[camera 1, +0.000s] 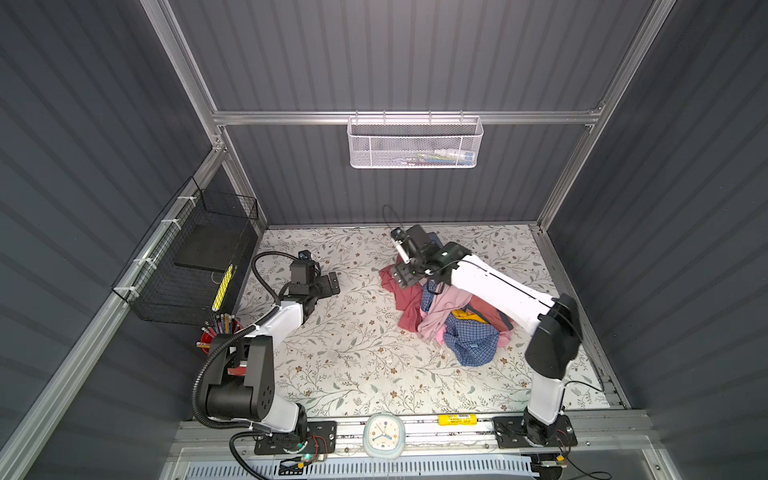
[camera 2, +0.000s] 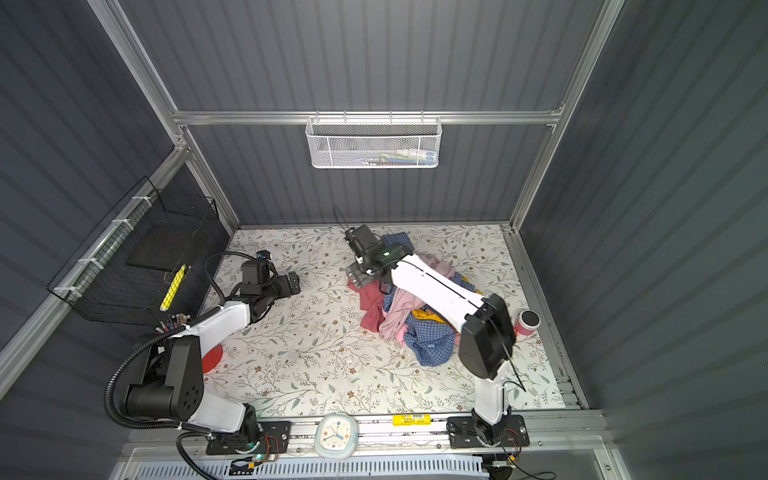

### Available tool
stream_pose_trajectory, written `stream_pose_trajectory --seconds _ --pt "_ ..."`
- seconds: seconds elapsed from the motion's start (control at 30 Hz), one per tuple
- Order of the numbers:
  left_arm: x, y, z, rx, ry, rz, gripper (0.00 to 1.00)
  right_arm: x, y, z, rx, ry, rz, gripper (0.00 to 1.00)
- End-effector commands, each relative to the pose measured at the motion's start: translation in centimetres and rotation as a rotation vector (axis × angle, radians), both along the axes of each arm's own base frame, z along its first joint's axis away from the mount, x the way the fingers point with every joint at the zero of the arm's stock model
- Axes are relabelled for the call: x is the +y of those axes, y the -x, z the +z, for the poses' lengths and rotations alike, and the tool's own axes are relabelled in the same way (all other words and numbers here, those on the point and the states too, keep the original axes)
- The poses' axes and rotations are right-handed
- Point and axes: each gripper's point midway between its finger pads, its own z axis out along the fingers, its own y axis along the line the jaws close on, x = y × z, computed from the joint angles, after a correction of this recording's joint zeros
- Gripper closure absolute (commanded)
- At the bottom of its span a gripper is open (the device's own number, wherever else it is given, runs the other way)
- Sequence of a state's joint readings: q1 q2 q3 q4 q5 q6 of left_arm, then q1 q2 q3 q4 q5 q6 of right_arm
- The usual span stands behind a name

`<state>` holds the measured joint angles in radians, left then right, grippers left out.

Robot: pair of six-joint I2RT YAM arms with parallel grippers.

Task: Pick out a specific cloth from the pile
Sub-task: 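Reach the right gripper over the pile toward the dark pink ribbed shirt, then close the right gripper on the dark pink shirt and lift it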

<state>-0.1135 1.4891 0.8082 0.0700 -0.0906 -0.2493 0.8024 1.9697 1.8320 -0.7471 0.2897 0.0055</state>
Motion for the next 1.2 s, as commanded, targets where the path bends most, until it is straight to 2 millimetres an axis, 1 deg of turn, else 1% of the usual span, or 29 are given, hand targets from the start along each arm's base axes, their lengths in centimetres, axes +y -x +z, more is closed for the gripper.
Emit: stream_pose_trajectory --seconds 0.0,0.07,0.13,0.27,0.33,0.43,0.57,0.7,0.8,0.87,1.0,1.1,1.17 --pt "0.9 0.9 0.4 0.005 -0.014 0.045 0.0 -0.8 2.1 -3.5 0.118 0.222 0.064 0.1" --pt "1.2 1.1 0.4 0.009 -0.025 0.054 0.0 -0.2 2.1 -5.1 0.159 0.251 0.077 0.11" --pt "1.4 1.3 0.4 0.009 -0.032 0.059 0.0 -0.2 2.1 -6.6 0.188 0.288 0.081 0.12" --pt "1.7 1.6 0.5 0.01 -0.04 0.068 0.0 -1.1 2.3 -9.3 0.24 0.38 0.075 0.17" --pt "1.7 1.7 0.4 0.012 -0.042 0.071 0.0 -1.5 2.5 -10.6 0.266 0.417 0.075 0.18" --pt "1.8 1.9 0.4 0.017 -0.041 0.075 0.0 -1.6 2.9 -11.8 0.298 0.428 0.079 0.24" --pt "1.8 2.0 0.3 0.02 -0.04 0.075 0.0 -1.5 3.3 -13.1 0.335 0.434 0.086 0.26" --pt "1.8 2.0 0.5 0.018 -0.047 0.068 0.0 -1.5 3.6 -14.5 0.369 0.452 0.1 0.34" --pt "1.9 2.0 0.6 0.018 -0.056 0.066 0.0 -1.9 3.6 -15.4 0.392 0.465 0.098 0.34" --pt "1.9 2.1 0.6 0.019 -0.06 0.065 0.0 -2.3 3.8 -16.2 0.42 0.474 0.094 0.39" --pt "2.0 2.1 0.6 0.02 -0.063 0.069 0.0 -2.8 4.2 -17.2 0.453 0.493 0.101 0.57" --pt "2.0 2.0 0.5 0.025 -0.063 0.068 0.0 -2.8 4.2 -17.5 0.458 0.494 0.103 0.7" --pt "2.0 2.0 0.4 0.028 -0.064 0.069 0.0 -2.7 4.1 -17.2 0.45 0.489 0.103 0.78"
